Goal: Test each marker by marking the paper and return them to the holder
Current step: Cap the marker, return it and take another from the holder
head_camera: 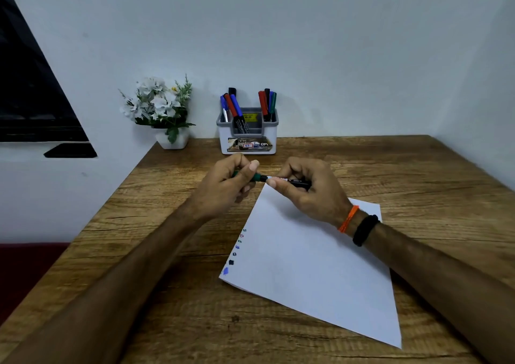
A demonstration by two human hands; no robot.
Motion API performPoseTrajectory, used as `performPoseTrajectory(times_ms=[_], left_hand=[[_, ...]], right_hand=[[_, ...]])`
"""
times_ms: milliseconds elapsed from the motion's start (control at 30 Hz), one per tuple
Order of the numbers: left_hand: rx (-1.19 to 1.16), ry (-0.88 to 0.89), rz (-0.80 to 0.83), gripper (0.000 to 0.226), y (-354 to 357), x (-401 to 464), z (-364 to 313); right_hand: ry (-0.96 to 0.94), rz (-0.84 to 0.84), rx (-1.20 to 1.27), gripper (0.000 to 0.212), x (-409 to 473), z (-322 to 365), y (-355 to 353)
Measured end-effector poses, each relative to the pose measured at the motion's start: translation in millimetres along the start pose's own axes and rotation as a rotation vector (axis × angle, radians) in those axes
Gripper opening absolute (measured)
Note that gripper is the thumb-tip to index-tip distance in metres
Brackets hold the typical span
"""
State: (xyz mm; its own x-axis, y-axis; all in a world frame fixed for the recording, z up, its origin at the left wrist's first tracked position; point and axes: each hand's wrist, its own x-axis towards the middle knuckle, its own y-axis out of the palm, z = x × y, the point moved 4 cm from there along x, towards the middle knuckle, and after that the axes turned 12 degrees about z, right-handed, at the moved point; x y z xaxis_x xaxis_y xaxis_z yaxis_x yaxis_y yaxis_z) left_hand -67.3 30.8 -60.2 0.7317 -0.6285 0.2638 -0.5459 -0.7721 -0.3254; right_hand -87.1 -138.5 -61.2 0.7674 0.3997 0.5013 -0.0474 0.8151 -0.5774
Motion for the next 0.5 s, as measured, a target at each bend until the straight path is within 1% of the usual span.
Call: performPoseTrajectory(times_ms=[300,400,500], left_hand=[[-0.009,0.000,-0.011,0.029,4.2,0.3,-1.1],[0.009,-0.013,-0.044,0.030,-3.7,-0.3,-7.3],[-0.003,-0.016,-0.088,0.027,-13.3,-2.4,-10.7]], right_hand=[[0.010,0.009,0.019,0.028,-0.2,1.4,1.0],[0.016,0.029,0.075,0.024,3.4,2.7,-1.1],[0.047,0.054,0.146,0.016,4.1,1.3,1.2]])
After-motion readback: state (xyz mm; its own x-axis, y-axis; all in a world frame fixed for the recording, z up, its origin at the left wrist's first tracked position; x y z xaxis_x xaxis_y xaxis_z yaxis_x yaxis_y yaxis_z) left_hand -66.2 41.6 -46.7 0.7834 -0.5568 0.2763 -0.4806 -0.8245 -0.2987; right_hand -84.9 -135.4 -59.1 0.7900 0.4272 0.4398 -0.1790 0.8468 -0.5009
